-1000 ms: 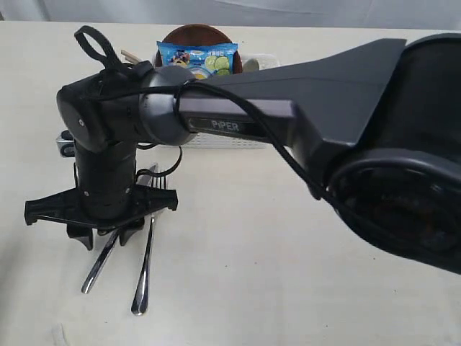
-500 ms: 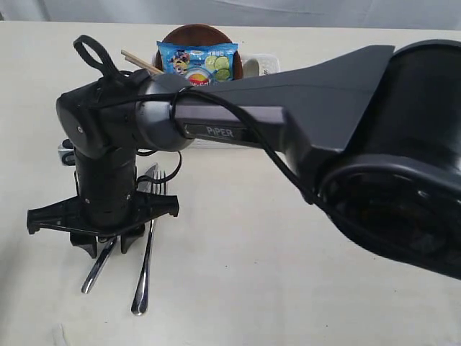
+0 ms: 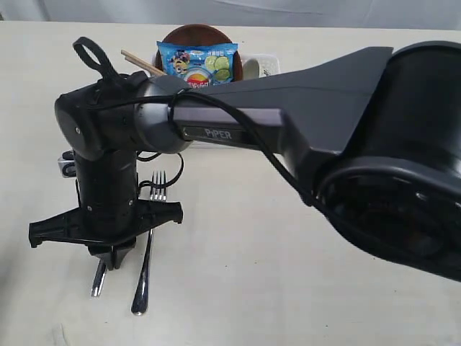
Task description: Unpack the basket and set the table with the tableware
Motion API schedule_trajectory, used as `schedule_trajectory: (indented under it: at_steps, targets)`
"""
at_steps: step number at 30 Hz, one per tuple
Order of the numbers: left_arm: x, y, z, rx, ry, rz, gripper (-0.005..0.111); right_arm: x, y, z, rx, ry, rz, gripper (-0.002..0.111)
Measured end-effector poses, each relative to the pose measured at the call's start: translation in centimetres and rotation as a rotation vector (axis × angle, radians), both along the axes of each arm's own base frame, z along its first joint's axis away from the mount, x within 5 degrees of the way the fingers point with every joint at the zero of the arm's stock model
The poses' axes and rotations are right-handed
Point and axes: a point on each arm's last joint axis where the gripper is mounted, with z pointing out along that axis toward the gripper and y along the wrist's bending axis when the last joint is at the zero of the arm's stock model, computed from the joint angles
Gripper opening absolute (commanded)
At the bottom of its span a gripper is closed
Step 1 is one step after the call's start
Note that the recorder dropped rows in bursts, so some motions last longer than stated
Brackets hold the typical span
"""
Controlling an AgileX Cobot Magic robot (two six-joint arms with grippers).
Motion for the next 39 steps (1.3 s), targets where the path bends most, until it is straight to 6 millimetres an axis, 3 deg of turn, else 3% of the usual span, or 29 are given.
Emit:
schedule_trajectory:
  at_steps: [5, 8, 12, 16, 19, 24, 26, 32, 39]
  targets:
    - [0.0, 0.0, 0.0, 0.0, 0.0, 0.0, 0.0, 0.1, 0.0, 0.4, 0.013, -0.015, 0.009, 0.0]
    - [0.0, 0.0, 0.0, 0.0, 0.0, 0.0, 0.0, 0.4, -0.2, 1.7, 0.018, -0.073, 0.032, 0.0]
    - [0.0, 0.0, 0.0, 0.0, 0.0, 0.0, 0.0, 0.9, -1.2, 3.7, -0.016, -0.123, 0.048, 0.0]
    - [0.0, 0.0, 0.0, 0.0, 0.0, 0.0, 0.0, 2.0, -2.5, 4.2, -0.065, -0.112, 0.027, 0.0]
    - [0.0, 0.0, 0.0, 0.0, 0.0, 0.0, 0.0, 2.7, -3.1, 4.2, -0.097, -0.121, 0.02, 0.005]
    - [0.0, 0.0, 0.0, 0.0, 0.0, 0.0, 0.0, 3.1, -3.5, 4.2, -0.134, -0.148, 0.007, 0.035]
    - [0.0, 0.0, 0.0, 0.0, 0.0, 0.0, 0.0, 3.0, -3.5, 4.2, -0.137, -0.146, 0.009, 0.042]
    - [0.0, 0.0, 0.0, 0.0, 0.0, 0.0, 0.0, 3.0, -3.4, 3.8, -0.132, -0.14, 0.005, 0.042]
    - [0.0, 0.0, 0.0, 0.0, 0.0, 0.0, 0.0, 3.1, -3.2, 1.5, -0.167, -0.111, 0.008, 0.042]
